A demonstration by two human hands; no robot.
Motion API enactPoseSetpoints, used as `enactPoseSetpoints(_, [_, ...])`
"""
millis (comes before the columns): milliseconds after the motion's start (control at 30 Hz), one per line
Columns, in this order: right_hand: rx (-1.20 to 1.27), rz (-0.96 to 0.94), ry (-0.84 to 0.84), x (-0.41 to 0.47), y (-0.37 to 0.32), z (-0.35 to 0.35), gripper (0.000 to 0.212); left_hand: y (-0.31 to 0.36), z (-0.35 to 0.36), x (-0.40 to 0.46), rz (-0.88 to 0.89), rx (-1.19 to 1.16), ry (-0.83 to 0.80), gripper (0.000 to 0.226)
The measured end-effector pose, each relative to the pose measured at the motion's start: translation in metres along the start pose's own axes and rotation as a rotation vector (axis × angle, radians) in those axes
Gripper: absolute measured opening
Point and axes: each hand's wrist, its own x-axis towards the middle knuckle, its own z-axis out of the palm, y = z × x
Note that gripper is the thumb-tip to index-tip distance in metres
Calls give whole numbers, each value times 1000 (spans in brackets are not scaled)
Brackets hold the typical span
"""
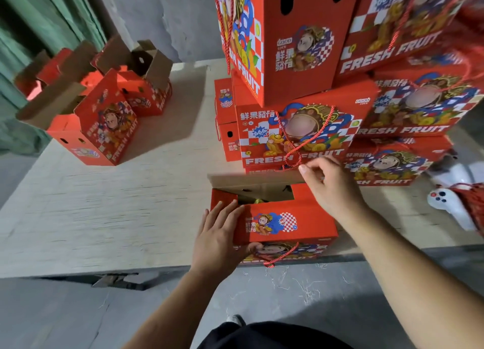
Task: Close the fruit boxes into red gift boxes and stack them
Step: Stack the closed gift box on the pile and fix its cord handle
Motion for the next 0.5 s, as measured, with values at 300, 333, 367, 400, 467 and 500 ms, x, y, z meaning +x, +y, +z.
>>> enactPoseSetpoints(300, [-279, -114, -356, -8, 23, 23, 98, 5, -10, -11, -157, -260, 458, 28])
enactPoseSetpoints(333, [-361, -154, -339, -4, 23, 22, 98, 5, -15, -5, -189, -185, 514, 31])
enactPoseSetpoints(367, [-448, -205, -329, 1, 22, 21, 98, 5, -21, 6, -193, -117, 504, 38])
enactPoseSetpoints(400, [-519, -251, -324, 6, 20, 19, 98, 5, -28, 20, -178, -64, 405, 52])
enactPoseSetpoints(467, [-608, -315, -310, 14, 16, 19, 97, 4, -41, 54, -110, 40, 54, 84])
enactPoseSetpoints(500, [-641, -329, -313, 16, 15, 19, 96, 5, -44, 69, -73, 82, -88, 90])
